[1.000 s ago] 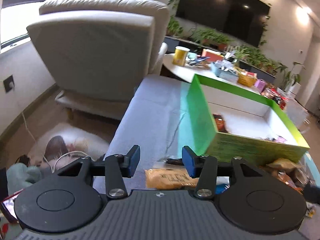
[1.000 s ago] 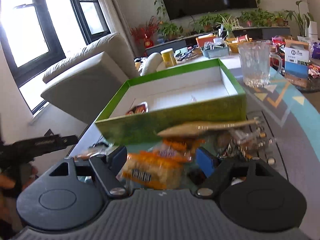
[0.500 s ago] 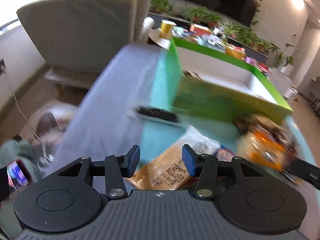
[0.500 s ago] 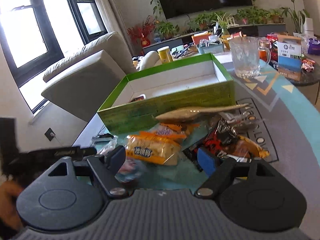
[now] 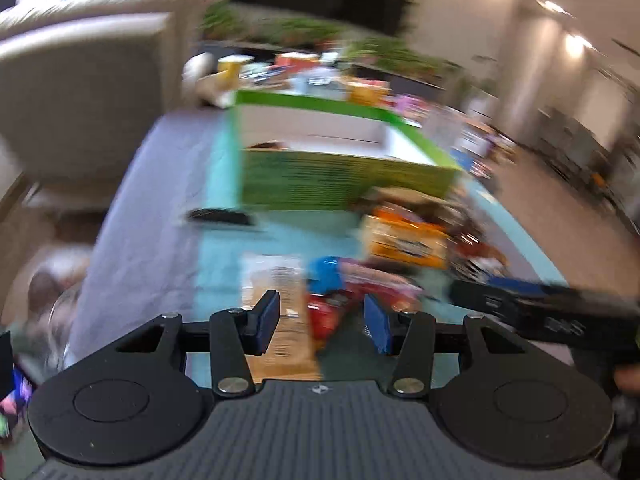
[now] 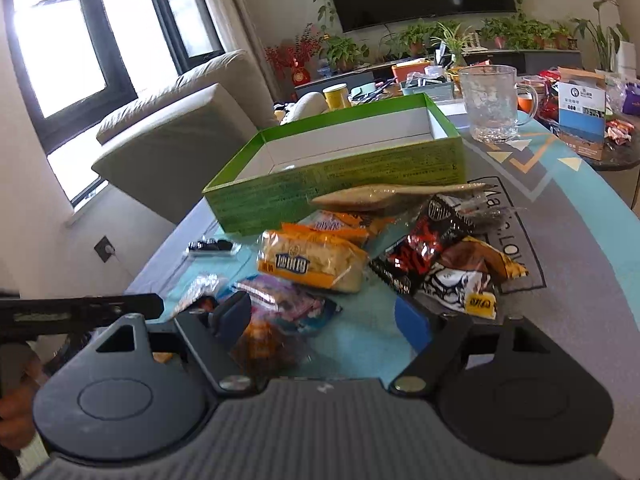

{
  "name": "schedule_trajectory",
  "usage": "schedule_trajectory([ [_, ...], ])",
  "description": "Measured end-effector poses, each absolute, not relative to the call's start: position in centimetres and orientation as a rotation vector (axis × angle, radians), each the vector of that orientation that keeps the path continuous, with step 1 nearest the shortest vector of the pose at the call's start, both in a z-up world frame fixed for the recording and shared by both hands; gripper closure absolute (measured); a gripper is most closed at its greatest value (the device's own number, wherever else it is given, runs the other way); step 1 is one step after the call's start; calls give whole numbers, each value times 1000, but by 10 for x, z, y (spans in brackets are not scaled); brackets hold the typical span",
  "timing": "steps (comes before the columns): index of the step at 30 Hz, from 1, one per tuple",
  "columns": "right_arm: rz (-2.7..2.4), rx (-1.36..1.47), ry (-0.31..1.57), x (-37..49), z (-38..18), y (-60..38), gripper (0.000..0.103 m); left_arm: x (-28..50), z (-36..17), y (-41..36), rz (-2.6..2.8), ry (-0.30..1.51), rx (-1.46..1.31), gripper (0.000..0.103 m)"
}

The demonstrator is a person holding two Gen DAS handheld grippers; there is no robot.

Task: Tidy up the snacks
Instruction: 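Grasp the black-and-yellow packet with the left tool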

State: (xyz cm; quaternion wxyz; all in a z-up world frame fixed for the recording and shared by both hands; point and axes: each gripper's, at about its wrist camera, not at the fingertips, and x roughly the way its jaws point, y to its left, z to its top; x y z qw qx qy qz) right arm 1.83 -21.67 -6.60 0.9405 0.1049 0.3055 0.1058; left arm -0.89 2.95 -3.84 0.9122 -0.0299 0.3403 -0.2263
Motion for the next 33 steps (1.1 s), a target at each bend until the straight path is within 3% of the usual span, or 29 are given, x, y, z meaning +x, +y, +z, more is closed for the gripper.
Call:
schedule_trajectory([
  [3,242,203,630,15,-69,-214,52,-9,-46,16,-476,716,4,59],
  [6,275,186,632,10,-70,-212,52,2,-56,15,-466,759,-4,68],
  [8,301,170,637,7,-71,-210,52,9,-61,17,-467,791,-20,97],
  [11,358,156,650,3,-73,-206,52,13,-63,24,-491,812,-81,103],
  [18,424,92,595,6,-79,-185,52,5,-38,24,-543,722,-92,103],
  [33,386,23,669,30,-91,-162,52,4,-19,26,-554,667,-124,102],
])
